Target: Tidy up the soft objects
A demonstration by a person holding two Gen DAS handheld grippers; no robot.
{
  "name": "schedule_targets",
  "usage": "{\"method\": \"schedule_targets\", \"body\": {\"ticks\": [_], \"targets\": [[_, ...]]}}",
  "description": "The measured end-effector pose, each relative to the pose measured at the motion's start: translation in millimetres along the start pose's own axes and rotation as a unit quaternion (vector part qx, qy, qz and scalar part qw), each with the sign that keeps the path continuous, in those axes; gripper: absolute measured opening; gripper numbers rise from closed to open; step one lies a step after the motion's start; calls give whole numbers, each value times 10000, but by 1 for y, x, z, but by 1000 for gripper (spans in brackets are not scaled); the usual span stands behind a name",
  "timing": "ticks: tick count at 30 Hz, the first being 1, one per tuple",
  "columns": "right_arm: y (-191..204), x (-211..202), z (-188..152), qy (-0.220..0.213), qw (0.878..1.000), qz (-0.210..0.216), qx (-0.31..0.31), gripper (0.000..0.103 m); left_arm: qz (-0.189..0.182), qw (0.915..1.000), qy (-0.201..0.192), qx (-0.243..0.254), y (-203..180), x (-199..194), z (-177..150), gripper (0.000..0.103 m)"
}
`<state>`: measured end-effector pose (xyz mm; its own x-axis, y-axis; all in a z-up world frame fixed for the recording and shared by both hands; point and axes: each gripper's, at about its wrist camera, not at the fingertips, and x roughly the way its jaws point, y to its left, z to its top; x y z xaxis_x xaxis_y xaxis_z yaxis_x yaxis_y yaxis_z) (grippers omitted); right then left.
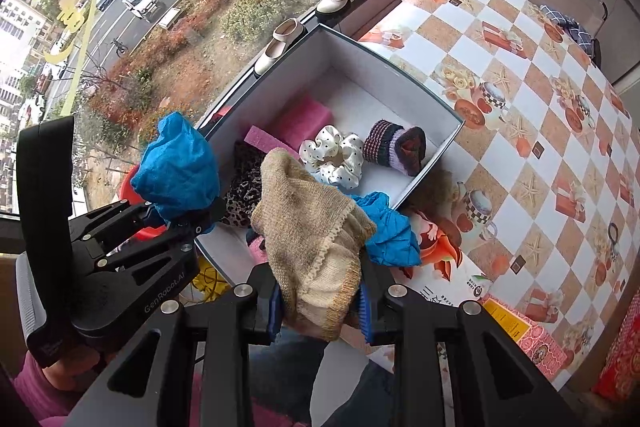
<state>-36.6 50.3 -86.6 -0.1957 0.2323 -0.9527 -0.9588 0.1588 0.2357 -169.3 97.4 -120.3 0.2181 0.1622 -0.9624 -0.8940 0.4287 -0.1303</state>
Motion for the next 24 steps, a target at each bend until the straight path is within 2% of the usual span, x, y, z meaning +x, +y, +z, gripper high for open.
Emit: {"method": "schedule_targets", "body": {"ticks": [2, 4, 5, 6, 8, 10, 11, 14, 15, 24], "targets": [[0, 2, 5, -28, 10000, 5, 4, 29, -9, 9999, -115, 2, -1, -4, 1, 39], [-1, 4, 11, -50, 10000, 48, 35, 33, 172, 9996, -237, 17, -3, -8, 3, 68], [-1, 5, 14, -19, 10000, 71, 68, 51, 230, 9993, -293, 43, -3, -10, 4, 72], [-1, 6, 16, -8, 9999, 58, 100, 76, 298, 9988, -375, 83, -4, -13, 4, 73], [1, 4, 19, -82, 9999, -100, 97, 98, 540, 9974, -442, 184, -6, -16, 5, 76], [2, -3, 20, -227, 9996, -165, 26, 100, 740, 9961, -365, 315, -9, -16, 6, 77], [2, -5, 20, -266, 9995, -192, 23, 100, 676, 9966, -333, 345, -9, -16, 6, 78], [-1, -8, 18, -276, 9992, -260, 120, 102, 55, 9994, -194, 268, -6, -16, 3, 79], [-4, -8, 17, -263, 9992, -249, 190, 102, -2, 9996, -181, 236, -6, -17, 1, 79], [-16, -1, 2, -30, 9980, -278, 559, 102, 288, 9985, -81, 459, -16, -19, -3, 79]]}}
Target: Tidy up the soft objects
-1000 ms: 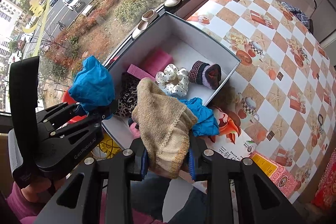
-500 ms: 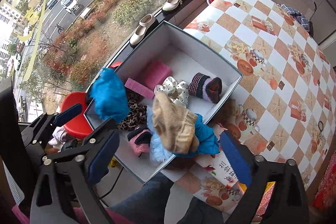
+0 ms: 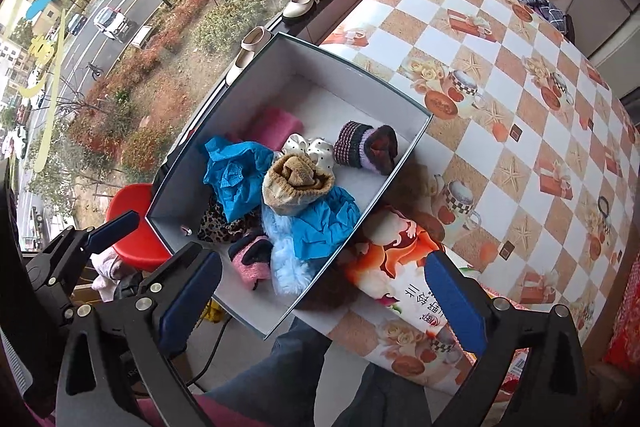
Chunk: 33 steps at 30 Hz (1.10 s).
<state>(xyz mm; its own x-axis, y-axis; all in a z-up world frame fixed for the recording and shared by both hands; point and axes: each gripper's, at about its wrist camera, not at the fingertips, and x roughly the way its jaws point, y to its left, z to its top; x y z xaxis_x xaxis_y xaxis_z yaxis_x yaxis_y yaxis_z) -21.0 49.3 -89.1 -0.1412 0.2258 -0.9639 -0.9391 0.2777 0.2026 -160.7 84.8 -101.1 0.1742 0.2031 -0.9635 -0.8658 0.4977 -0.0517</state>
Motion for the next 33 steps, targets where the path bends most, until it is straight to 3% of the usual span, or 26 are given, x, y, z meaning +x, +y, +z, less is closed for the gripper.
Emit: {"method": "schedule_targets", "body": {"ticks": [33], "targets": [[7, 1, -5, 34, 9999, -126, -76, 102, -113, 9996, 106, -244, 9, 3, 0, 79]]}}
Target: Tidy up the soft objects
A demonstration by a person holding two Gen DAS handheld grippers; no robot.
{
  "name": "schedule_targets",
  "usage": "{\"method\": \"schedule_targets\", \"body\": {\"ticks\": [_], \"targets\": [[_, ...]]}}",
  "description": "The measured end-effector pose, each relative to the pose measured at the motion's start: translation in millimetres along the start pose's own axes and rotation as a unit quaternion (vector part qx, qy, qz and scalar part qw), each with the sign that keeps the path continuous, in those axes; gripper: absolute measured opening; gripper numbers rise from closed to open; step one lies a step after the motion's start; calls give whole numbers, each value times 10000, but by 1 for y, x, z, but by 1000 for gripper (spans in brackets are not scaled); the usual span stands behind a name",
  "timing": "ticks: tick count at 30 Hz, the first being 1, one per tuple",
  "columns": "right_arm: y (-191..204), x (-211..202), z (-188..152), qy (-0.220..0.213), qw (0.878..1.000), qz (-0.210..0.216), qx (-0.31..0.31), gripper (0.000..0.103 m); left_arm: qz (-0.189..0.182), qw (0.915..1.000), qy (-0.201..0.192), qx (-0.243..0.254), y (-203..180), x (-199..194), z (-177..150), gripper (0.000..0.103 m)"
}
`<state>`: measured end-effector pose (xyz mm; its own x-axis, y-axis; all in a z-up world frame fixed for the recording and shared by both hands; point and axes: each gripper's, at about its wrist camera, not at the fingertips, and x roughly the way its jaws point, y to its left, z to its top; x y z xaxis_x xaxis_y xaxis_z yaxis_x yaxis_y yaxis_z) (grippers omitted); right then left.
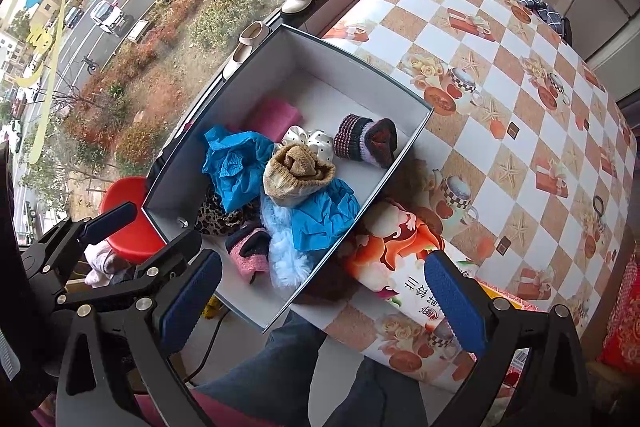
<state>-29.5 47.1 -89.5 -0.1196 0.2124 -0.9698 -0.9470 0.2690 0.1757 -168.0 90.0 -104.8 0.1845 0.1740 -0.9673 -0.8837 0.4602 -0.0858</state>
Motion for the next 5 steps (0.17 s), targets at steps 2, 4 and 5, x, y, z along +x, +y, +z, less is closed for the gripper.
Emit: {"method": "schedule_targets", "body": {"ticks": [2, 4, 5], "targets": [[0, 0, 0, -6, 10000, 3, 16, 102, -84, 9999, -51, -29, 2, 0, 0, 79], [-1, 0, -1, -22, 10000, 20, 48, 102, -238, 9996, -124, -66, 5, -2, -1, 79], [-1, -1, -1, -38, 10000, 16, 59, 102, -255, 9995, -143, -78, 6, -3, -1, 79]]}}
